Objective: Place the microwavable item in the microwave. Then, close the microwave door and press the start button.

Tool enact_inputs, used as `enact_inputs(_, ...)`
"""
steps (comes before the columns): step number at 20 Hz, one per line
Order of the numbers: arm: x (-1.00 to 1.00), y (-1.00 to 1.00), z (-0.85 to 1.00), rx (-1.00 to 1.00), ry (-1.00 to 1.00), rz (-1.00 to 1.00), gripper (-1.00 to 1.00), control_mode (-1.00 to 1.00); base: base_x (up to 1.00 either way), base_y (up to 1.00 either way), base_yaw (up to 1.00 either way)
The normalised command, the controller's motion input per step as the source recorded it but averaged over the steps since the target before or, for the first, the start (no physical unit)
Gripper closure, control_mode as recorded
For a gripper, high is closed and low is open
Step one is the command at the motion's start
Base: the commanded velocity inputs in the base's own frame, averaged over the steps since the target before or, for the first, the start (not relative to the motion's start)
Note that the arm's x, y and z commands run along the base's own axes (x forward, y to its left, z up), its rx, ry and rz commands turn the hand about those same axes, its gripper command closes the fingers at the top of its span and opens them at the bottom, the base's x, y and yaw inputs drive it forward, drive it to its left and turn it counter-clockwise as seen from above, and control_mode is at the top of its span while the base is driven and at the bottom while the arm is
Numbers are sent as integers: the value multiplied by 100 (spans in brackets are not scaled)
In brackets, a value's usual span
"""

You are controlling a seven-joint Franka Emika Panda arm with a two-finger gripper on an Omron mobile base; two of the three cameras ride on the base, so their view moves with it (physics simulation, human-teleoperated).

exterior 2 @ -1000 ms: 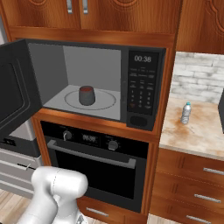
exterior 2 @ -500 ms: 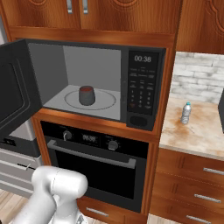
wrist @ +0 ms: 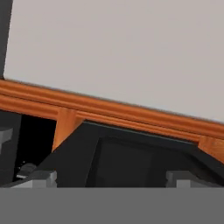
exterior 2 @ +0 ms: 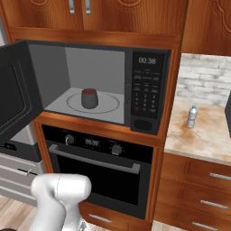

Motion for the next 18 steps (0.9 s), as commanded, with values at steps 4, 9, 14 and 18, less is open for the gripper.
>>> enact_inputs(4, -3, -100, 41, 14, -2, -17, -100, -100, 0, 0, 0)
enact_inputs(9, -14, -100, 34, 14, -5, -17, -100, -100, 0, 0, 0)
enact_inputs(14, 0, -100, 15, 15, 0, -16, -100, -100, 0, 0, 0)
enact_inputs(18, 0, -100, 11, 15, 0, -16, -100, -100, 0, 0, 0)
